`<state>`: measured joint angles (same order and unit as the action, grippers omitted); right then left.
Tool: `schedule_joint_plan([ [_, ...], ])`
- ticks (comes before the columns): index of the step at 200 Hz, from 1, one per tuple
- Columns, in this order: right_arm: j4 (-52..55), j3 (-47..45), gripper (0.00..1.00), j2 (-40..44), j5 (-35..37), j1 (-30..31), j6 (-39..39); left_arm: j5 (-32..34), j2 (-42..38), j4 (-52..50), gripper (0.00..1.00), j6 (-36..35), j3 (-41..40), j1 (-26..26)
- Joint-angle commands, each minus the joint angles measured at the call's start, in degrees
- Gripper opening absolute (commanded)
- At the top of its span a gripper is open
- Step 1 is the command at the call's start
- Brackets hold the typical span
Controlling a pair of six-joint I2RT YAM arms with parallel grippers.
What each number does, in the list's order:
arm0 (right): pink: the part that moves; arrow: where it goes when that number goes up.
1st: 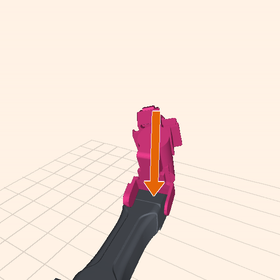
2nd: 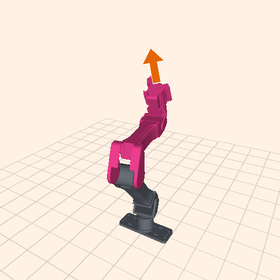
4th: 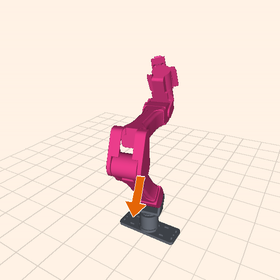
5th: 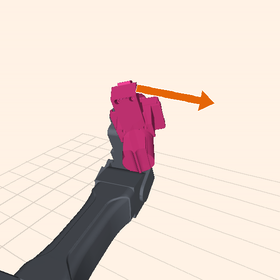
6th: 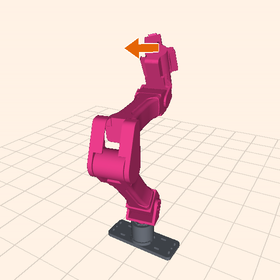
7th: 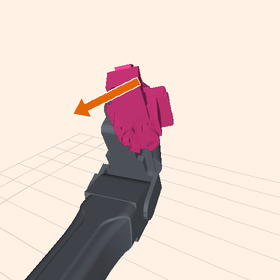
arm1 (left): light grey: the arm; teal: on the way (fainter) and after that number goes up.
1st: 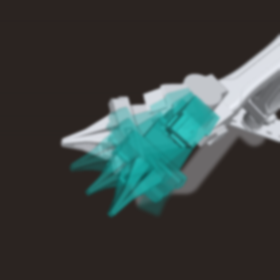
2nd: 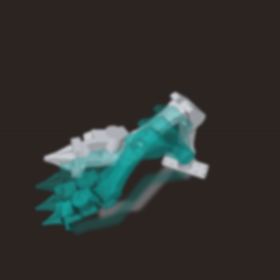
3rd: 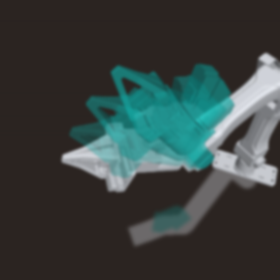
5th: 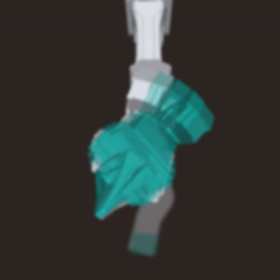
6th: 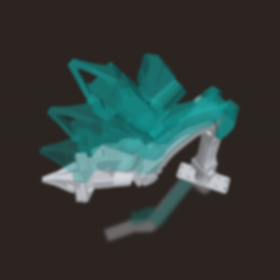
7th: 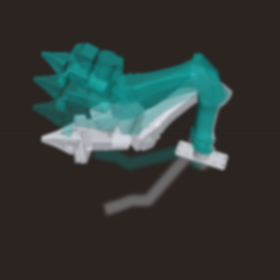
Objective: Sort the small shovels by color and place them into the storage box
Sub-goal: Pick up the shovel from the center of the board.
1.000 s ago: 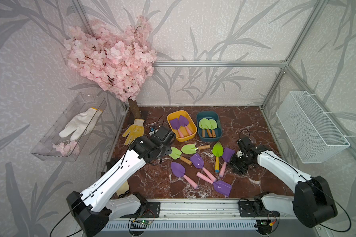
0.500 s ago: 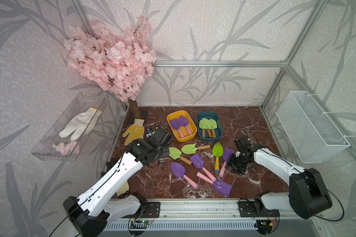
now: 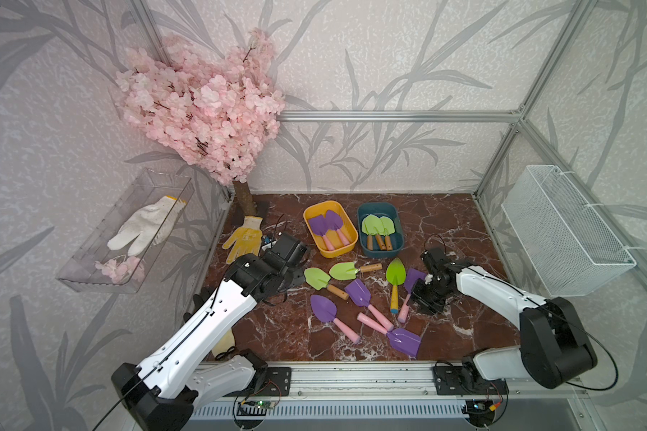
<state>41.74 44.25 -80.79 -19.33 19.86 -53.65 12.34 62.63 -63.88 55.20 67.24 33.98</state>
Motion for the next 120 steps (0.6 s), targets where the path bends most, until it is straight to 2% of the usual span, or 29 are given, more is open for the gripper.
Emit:
schedule_joint_plan([
  [1,0.0,1.6,0.43,-0.9,1.3,0.7,-0.8,-0.1,-1.5,-1.0,0.53,-0.2,-0.9,-0.5],
  [120,-0.5,3.0,0.44,-5.0,2.6,2.5,-0.6,-0.8,-3.0,-0.6,0.55,-0.4,-2.6,-1.6],
])
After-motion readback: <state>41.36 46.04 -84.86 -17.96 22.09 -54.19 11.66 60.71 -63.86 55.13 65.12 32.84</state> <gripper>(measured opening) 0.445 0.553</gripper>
